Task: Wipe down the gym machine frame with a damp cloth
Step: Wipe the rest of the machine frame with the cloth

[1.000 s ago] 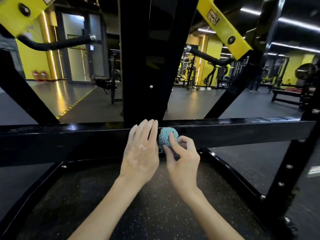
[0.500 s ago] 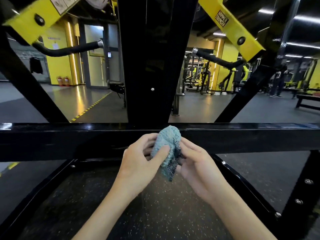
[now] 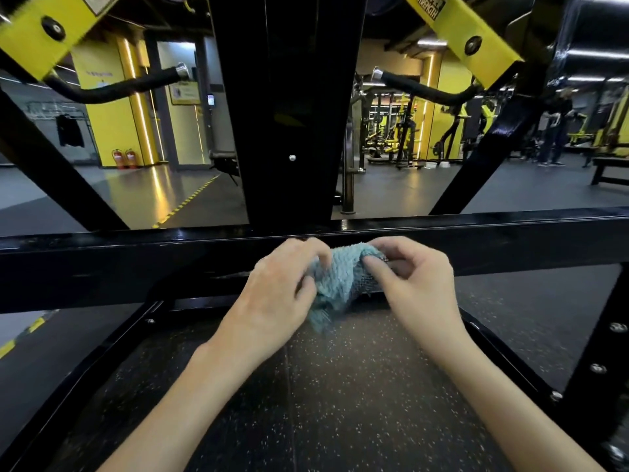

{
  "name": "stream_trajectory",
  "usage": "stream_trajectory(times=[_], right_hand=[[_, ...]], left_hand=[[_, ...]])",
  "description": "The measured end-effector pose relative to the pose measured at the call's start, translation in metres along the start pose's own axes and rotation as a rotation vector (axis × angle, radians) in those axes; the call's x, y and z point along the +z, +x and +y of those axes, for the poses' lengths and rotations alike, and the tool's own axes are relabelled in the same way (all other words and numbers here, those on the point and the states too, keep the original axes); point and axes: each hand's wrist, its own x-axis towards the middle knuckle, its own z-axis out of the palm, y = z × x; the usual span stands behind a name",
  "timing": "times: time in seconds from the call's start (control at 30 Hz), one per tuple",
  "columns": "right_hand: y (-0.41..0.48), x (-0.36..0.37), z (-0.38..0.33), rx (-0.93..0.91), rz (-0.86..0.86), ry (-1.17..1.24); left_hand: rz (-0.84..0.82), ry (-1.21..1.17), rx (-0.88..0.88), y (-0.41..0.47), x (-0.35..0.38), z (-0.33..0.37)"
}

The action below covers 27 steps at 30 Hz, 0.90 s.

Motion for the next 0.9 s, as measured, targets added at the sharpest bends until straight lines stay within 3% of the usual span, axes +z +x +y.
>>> stream_trajectory(times=[0.1, 0.2, 0.33, 0.57, 0.67, 0.9], right_hand=[[0.003, 0.005, 0.004, -0.08, 0.088, -0.13], [0.008, 0.006, 0.012, -0.176, 0.124, -0.261], [0.029, 0.001, 0.018, -0.447, 0.231, -0.383], [0.056, 0.006, 0.038, -0.586, 0.014, -0.657], [0.053, 0.006, 0.043, -0.628, 0.047, -0.703], [0.049, 0.022, 0.045, -0.634, 0.213, -0.742]], left_hand=[[0.155, 0.298, 0.186, 0.004, 0.013, -0.008], [0.275, 0.502, 0.195, 0.005, 0.029, -0.009], [0.341, 0.639, 0.193, 0.014, 0.047, -0.005], [0.317, 0.533, 0.356, 0.024, 0.073, -0.01], [0.28, 0.511, 0.388, 0.018, 0.058, -0.02], [0.309, 0.488, 0.222, -0.01, 0.018, -0.045]])
